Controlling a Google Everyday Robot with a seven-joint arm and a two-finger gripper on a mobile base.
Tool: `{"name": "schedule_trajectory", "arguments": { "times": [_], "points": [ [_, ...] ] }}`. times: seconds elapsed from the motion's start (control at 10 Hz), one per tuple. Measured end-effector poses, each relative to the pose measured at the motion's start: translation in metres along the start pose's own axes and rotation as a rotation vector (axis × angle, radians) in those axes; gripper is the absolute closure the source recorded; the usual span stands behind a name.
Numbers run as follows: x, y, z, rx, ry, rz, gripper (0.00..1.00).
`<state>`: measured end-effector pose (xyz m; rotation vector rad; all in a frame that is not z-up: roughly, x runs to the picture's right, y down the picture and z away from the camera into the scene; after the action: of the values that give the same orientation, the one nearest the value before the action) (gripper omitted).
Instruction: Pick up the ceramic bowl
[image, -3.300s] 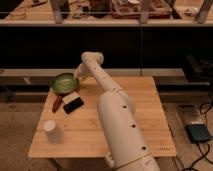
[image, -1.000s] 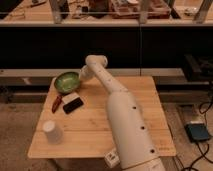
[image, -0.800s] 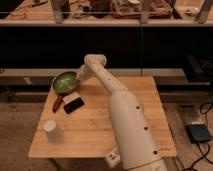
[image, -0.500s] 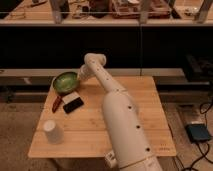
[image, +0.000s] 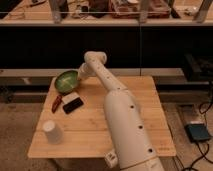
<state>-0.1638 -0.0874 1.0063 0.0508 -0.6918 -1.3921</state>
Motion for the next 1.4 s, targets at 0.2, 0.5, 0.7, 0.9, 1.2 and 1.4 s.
{"name": "schedule_trajectory", "arguments": {
  "times": [0.2, 0.5, 0.7, 0.9, 1.2, 1.4],
  "points": [
    [-0.003, -0.005, 0.004, 0.035, 0.009, 0.022, 0.75],
    [0.005, -0.005, 0.005, 0.012, 0.013, 0.003, 0.75],
    [0.004, 0.005, 0.003, 0.035, 0.015, 0.006, 0.75],
    [0.005, 0.007, 0.002, 0.045, 0.018, 0.021, 0.75],
    [0.01, -0.011, 0.002, 0.049, -0.013, 0.011, 0.75],
    [0.007, 0.001, -0.003, 0.07, -0.012, 0.042, 0.75]
  ]
}}
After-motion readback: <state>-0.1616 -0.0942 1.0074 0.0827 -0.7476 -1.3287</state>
